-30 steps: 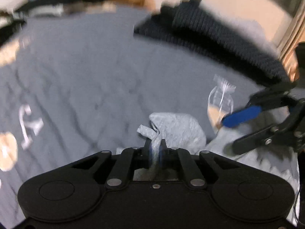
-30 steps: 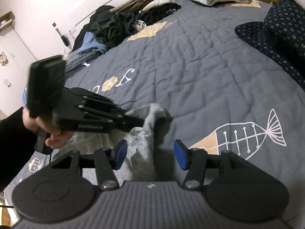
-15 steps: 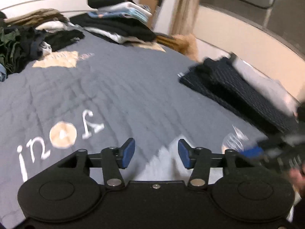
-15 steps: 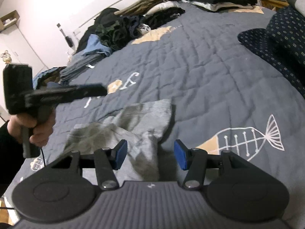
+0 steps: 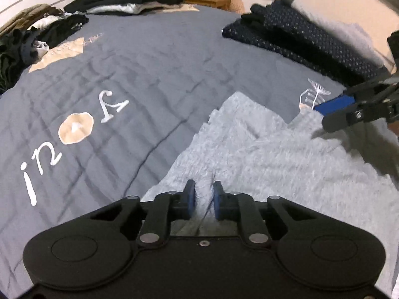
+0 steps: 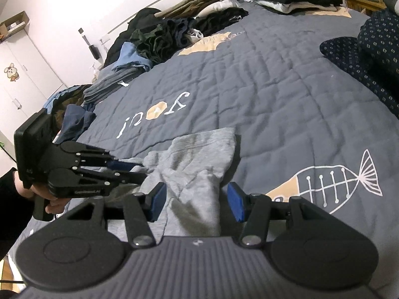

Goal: Fold clothes

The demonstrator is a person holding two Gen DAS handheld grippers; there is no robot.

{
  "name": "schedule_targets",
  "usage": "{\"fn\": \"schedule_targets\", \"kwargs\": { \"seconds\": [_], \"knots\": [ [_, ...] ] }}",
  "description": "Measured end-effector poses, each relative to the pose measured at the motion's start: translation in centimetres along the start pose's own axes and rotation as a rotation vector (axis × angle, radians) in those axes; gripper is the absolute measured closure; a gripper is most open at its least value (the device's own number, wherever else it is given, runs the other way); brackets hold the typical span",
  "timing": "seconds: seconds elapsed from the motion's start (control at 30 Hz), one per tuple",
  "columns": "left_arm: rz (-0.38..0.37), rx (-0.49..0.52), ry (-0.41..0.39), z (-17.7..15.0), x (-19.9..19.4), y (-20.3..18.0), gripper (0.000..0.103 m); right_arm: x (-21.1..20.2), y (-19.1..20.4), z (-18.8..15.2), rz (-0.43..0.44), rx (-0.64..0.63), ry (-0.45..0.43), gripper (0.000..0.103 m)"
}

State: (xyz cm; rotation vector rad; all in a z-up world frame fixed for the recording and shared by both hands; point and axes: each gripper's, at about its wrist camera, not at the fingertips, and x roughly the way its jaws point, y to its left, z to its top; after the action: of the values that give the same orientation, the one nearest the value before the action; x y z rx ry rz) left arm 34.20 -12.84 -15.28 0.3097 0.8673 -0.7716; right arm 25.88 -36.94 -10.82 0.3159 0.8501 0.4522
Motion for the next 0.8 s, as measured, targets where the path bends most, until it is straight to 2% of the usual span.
{"fn": "schedule_targets", "kwargs": {
  "seconds": [0.23,0.3,0.37,0.4,0.43,0.53,0.6,0.7,0.8],
  "knots": [
    [0.04,-0.034,-0.195,1.1,-3.6,0.4,0.093,0.0,0.4,-0.1,0.007,-0.008,-0.011,0.05],
    [0.088,-0.018,-0.178,1.4,-2.6,0.0,0.088,0.2,0.6,-0.2,0.008,-0.018,-0.012,0.05],
    [0.127,0.005,-0.1,1.2,-0.5,-0.2,0.081,0.7,1.1,-0.5,0.009,-0.038,0.005,0.05],
    [0.152,0.012,-0.062,1.0,0.3,-0.2,0.073,1.0,1.3,-0.7,0.01,-0.05,0.015,0.05],
    [0.18,0.011,-0.049,0.7,0.4,-0.3,0.073,1.3,1.5,-0.9,0.009,-0.064,0.028,0.05],
    [0.14,-0.068,-0.127,-0.3,-2.4,1.1,0.073,2.0,1.8,-1.5,-0.01,-0.096,0.061,0.05],
    [0.135,-0.093,-0.15,-1.4,-4.4,2.1,0.072,2.2,1.5,-1.5,-0.014,-0.082,0.068,0.05],
    [0.148,-0.113,-0.103,-2.9,-5.1,3.4,0.072,2.2,1.2,-1.3,-0.021,-0.051,0.066,0.05],
    [0.151,-0.075,-0.041,-3.4,-4.1,3.3,0.072,2.1,1.5,-1.3,-0.022,-0.062,0.063,0.05]
  ]
}}
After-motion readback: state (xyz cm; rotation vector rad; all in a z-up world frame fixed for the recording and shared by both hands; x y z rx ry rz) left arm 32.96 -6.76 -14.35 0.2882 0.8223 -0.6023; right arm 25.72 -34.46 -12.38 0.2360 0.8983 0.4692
